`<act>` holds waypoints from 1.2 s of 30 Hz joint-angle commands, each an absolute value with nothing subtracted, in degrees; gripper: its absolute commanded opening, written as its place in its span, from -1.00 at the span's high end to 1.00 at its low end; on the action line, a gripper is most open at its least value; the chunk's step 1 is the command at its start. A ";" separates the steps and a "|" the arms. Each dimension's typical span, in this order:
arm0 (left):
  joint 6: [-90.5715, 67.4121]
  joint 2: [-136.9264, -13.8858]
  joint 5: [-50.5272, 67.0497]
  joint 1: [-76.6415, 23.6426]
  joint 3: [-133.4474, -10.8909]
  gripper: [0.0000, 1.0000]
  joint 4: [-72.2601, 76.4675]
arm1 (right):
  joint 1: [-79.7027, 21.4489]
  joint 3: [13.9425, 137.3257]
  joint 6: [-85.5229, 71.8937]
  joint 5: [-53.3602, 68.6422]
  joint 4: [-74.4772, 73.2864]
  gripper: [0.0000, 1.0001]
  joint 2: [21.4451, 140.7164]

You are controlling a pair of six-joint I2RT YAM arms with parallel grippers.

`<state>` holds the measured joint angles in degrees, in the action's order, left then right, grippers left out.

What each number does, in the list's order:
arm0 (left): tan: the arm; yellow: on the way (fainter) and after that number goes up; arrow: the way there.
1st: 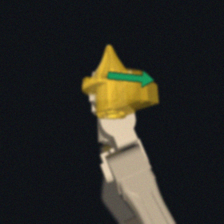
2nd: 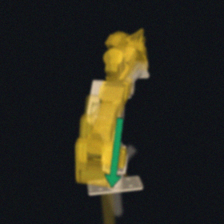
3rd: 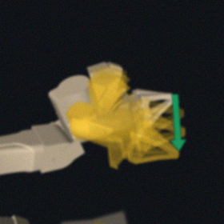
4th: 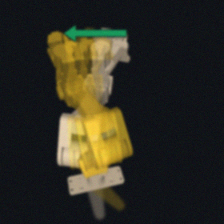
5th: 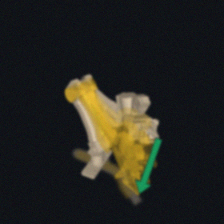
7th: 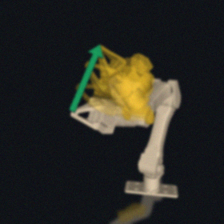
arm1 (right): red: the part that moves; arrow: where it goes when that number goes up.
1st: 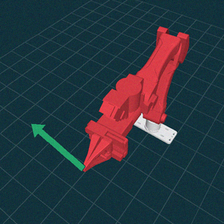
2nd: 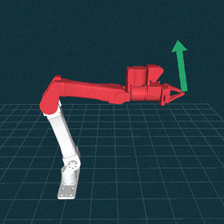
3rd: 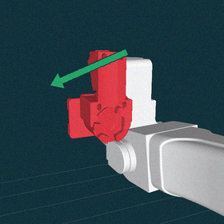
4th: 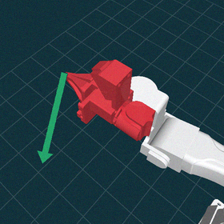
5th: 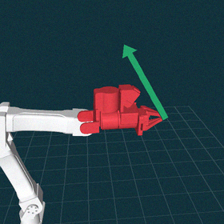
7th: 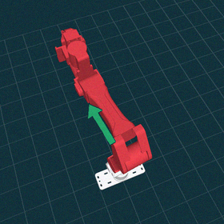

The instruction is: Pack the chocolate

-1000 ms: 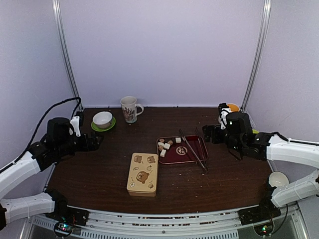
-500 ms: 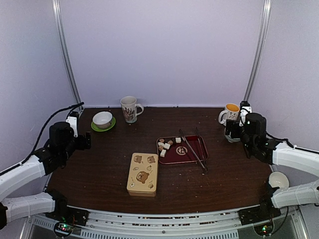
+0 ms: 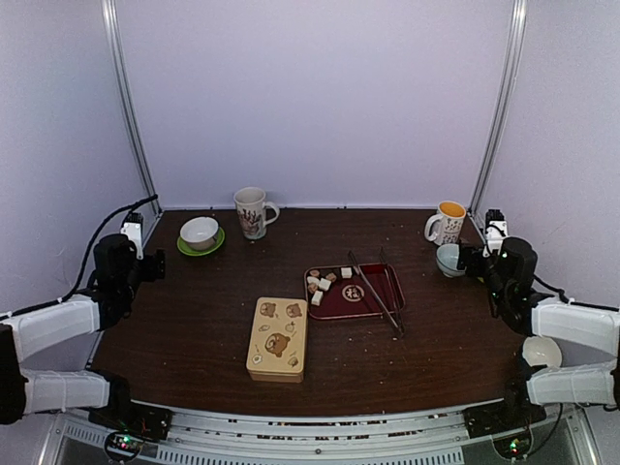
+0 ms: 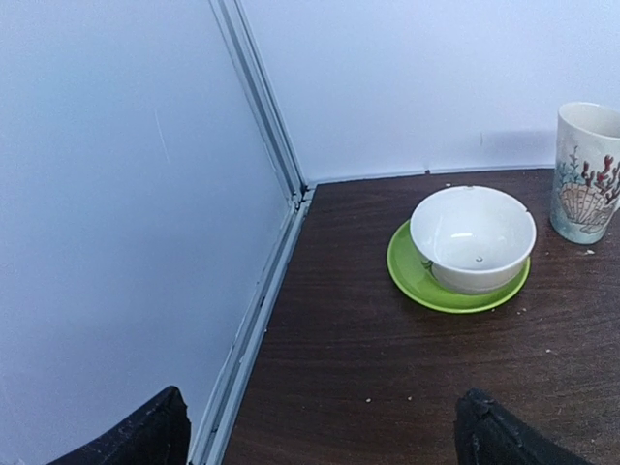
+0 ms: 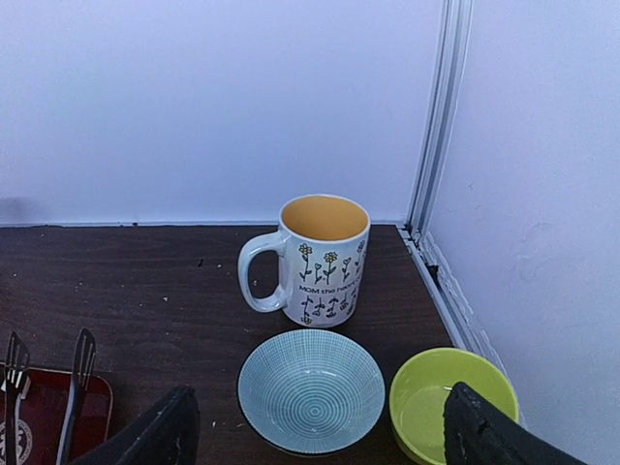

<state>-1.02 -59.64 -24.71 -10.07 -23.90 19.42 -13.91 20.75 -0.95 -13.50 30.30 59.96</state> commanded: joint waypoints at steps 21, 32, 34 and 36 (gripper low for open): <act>1.26 -81.55 -6.07 2.61 -19.40 -0.95 57.25 | -5.11 14.17 0.76 -5.49 61.16 -0.72 77.50; 1.28 -81.56 -5.45 2.79 -19.36 -0.96 57.04 | -3.87 14.78 -0.18 -4.92 61.58 -1.00 77.97; 1.32 -81.56 -5.45 2.73 -19.34 -0.96 56.98 | -3.87 14.66 -0.03 -5.08 61.65 -1.00 77.87; 1.25 -81.56 -5.45 2.80 -19.34 -0.96 57.04 | -3.87 14.60 0.00 -5.10 61.78 -1.00 77.81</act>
<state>1.61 -81.73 -6.26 2.52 -18.48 53.23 -4.19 14.33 0.03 -5.13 59.83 78.02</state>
